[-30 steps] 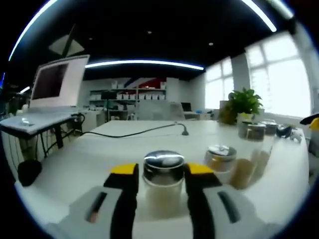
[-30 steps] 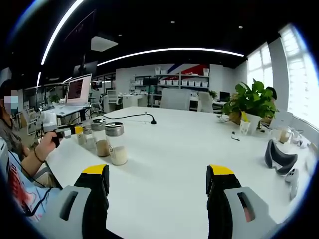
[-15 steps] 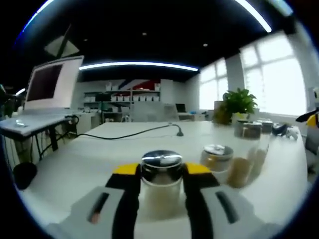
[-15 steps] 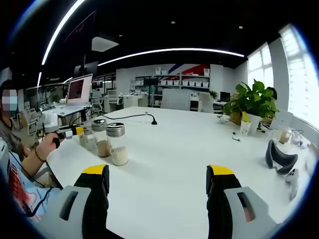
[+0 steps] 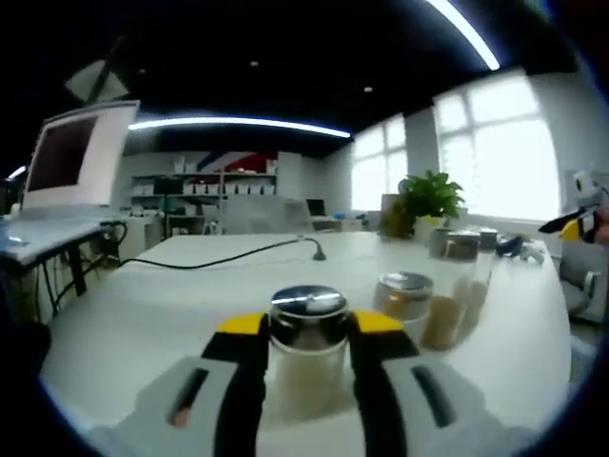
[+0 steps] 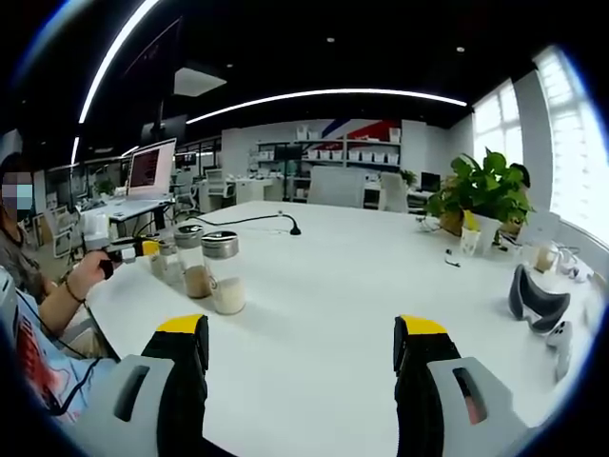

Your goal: Rotate the seasoning bottle until the label or dispensing opening points toward the visible target arrow and the bottle remains upright within the marked orientation range

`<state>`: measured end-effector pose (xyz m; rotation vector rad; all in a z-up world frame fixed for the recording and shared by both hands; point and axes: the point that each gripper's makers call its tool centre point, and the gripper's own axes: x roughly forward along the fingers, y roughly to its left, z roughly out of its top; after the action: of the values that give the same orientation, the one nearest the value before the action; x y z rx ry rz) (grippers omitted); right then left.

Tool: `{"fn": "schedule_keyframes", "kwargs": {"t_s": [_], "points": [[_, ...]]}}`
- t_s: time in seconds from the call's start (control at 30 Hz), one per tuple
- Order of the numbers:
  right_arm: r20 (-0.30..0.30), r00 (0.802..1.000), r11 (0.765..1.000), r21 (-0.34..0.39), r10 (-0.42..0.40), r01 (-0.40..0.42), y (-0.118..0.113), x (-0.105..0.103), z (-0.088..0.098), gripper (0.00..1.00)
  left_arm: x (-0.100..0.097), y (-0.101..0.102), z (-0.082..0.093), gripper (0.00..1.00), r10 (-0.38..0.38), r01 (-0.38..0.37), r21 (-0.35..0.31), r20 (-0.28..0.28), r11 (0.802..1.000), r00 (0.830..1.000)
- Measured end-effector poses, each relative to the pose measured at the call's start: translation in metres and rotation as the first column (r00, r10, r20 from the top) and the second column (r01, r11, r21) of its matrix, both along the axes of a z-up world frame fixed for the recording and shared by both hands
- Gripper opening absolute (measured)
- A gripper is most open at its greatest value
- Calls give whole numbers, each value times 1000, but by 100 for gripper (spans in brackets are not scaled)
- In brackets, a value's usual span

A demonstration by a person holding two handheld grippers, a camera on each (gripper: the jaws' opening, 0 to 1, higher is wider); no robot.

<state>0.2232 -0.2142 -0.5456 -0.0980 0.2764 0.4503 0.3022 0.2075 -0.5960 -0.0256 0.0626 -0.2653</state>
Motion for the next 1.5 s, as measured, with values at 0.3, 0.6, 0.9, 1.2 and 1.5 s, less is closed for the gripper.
{"fn": "schedule_keyframes", "kwargs": {"t_s": [0.3, 0.6, 0.9, 1.2, 1.5], "points": [[-8, 1000, 1000, -14, 12, -12, 6, 0, -3, 82, 4, -1, -2, 35, -95, 97, 37, -46, 995, 994], [-8, 1000, 1000, -16, 6, -6, 4, -1, -2, 82, 4, -4, -5, 34, -204, 205, 20, -40, 979, 978], [-18, 1000, 1000, -25, 15, -15, 5, -2, -5, 82, 5, -9, -6, 34, -359, 359, -3, -39, 933, 933], [-13, 1000, 999, -28, 21, -21, 8, -3, -3, 81, 3, -13, -7, 34, -444, 444, -12, -55, 896, 894], [-22, 1000, 1000, -19, -8, 8, 3, -2, -4, 81, -3, -19, -7, 34, -488, 487, -25, -43, 873, 872]]}}
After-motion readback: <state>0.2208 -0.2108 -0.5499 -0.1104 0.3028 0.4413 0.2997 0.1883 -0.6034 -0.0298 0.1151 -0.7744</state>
